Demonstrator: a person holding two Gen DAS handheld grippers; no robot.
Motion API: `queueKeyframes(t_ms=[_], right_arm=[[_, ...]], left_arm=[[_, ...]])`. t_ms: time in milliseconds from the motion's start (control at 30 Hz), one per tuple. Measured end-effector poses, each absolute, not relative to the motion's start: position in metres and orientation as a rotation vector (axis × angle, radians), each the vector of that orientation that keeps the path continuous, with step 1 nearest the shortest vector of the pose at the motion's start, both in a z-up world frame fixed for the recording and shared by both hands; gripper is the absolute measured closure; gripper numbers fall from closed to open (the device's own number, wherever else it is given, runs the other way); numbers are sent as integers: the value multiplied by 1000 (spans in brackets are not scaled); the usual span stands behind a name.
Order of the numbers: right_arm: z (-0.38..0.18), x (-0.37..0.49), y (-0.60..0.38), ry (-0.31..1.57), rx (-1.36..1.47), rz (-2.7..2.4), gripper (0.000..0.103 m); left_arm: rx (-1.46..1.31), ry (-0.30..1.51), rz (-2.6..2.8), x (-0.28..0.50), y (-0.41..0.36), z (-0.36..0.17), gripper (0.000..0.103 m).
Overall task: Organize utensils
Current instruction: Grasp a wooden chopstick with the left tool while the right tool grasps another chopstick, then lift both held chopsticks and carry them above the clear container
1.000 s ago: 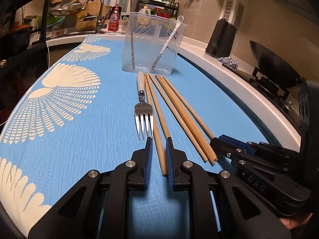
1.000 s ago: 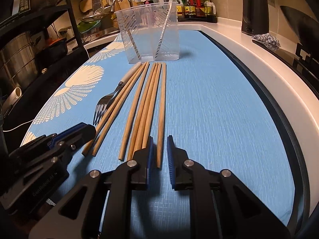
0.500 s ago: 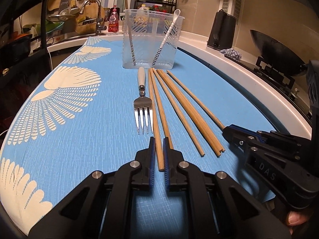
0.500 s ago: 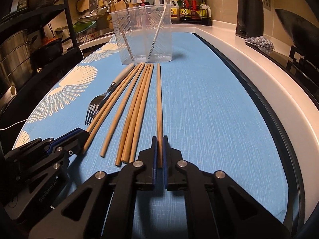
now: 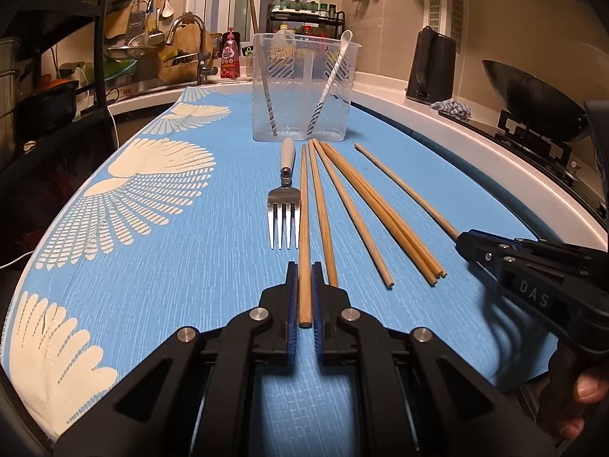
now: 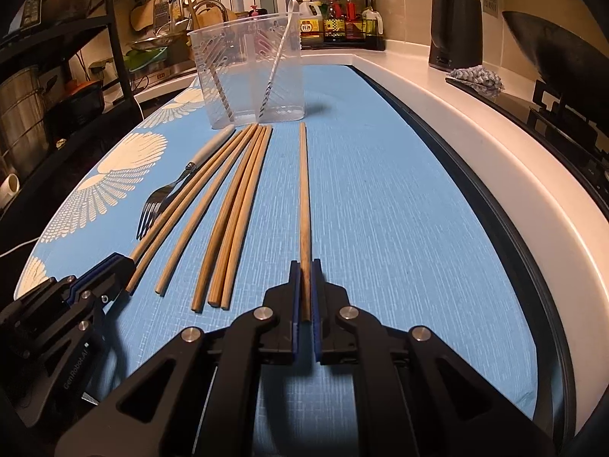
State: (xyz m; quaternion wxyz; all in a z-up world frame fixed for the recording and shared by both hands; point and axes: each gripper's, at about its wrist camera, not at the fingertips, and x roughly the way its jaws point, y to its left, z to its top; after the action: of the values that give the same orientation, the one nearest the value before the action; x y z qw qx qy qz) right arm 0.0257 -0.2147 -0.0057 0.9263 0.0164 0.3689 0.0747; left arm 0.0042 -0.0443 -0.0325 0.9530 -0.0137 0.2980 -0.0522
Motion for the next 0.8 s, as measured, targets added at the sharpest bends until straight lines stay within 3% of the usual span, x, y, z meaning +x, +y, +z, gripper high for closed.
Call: queueKeyframes(t_ms=[800], right_arm=[[-7, 26, -208, 730, -4, 157, 98]], left_arm=[[-30, 563, -93, 1, -47, -33, 96]])
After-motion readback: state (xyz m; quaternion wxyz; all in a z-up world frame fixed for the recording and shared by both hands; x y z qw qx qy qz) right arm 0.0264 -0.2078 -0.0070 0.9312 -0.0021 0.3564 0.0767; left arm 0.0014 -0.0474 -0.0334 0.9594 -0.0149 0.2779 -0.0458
